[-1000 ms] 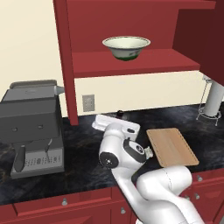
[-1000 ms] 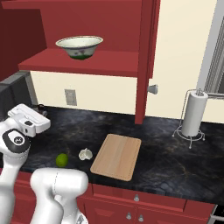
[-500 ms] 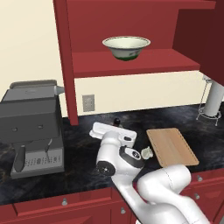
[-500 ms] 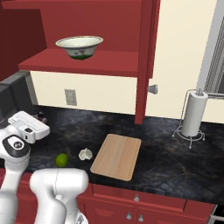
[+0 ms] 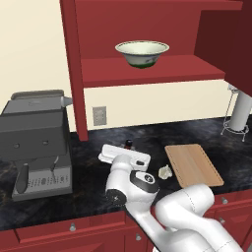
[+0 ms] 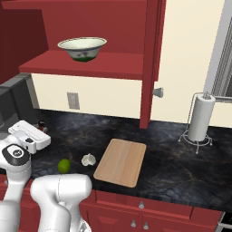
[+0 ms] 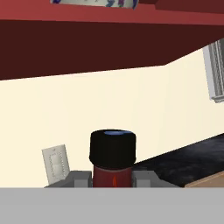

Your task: Open the cabinet. Place the bowl and condiment on the counter. Then place the lime and garlic on the cutting board.

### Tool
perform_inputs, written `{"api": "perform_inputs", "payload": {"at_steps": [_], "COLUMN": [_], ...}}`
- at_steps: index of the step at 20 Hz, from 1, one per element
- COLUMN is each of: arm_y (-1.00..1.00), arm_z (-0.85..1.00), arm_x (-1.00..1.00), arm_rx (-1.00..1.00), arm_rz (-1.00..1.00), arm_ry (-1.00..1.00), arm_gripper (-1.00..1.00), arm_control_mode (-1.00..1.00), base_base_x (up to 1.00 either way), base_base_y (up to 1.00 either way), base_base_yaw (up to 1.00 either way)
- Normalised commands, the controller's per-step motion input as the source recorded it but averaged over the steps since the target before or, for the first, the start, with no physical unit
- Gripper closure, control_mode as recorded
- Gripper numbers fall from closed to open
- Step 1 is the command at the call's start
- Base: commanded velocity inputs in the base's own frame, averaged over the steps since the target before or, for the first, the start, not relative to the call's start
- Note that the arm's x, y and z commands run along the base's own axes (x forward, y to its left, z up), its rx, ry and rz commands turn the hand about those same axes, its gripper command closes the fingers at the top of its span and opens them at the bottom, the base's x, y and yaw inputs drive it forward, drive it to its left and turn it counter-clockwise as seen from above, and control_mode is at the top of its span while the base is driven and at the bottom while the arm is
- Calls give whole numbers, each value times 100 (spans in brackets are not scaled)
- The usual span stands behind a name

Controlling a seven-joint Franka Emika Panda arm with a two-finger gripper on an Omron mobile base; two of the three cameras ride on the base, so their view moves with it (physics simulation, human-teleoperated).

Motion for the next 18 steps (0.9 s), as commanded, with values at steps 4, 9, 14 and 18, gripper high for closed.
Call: {"api": "perform_inputs", "payload": {"at_steps": [4,9,14,18], "arm_y": [4,6,5,6], "arm_z": [-26,-20,-17,-10], "arm_x": [0,0,0,0], "arm_rx": [0,0,0,0], "arm_rz": [0,0,0,0], "arm_ry": [0,-2,-3,-3], "arm_gripper": [100,100,100,100], "arm_control_mode": [-100,-100,-100,-100], "base_base_x": [0,0,0,0], "base_base_y": [0,0,0,0], "base_base_yaw": [0,0,0,0]}}
